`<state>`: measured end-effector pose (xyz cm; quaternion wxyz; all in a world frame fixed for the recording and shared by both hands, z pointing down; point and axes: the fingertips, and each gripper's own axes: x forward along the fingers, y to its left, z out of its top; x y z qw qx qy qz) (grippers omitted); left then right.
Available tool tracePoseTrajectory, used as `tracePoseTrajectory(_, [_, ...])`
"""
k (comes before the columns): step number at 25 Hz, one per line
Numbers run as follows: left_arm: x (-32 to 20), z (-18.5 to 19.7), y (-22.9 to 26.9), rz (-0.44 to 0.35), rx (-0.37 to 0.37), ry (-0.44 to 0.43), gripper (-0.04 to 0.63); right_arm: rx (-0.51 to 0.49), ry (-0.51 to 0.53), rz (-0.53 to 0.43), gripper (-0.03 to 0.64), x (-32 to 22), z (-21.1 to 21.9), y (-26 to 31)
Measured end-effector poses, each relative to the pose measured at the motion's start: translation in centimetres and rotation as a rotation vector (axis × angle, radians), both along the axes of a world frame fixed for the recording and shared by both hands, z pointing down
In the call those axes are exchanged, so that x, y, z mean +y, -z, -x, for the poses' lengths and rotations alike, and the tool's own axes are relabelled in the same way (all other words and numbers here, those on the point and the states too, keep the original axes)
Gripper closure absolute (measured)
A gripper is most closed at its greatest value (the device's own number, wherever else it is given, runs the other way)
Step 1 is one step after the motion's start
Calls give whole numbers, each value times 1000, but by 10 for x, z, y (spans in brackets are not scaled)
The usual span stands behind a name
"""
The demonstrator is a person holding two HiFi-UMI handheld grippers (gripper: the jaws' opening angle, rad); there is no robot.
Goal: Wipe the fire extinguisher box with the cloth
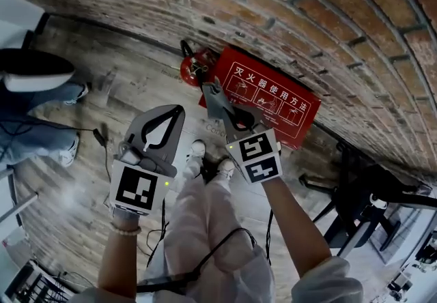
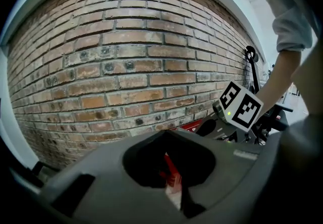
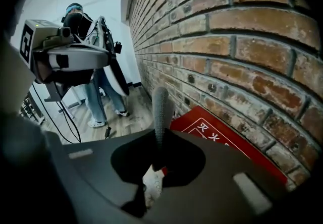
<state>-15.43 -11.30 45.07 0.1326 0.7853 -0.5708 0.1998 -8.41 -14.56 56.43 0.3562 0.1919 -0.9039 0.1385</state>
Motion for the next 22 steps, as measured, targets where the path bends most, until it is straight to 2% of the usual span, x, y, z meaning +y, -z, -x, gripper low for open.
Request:
tracePoseTrajectory(8, [3,11,-6,3,0,-18,597,59,42,34,597,9,25,-36])
tracePoseTrajectory(16, [1,21,-12,11,8,1,597,168,74,31,597,6,28,-70])
tracePoseTrajectory(22, [-2,22,-15,14,15,1,597,184,69,40,597,4,30,-81])
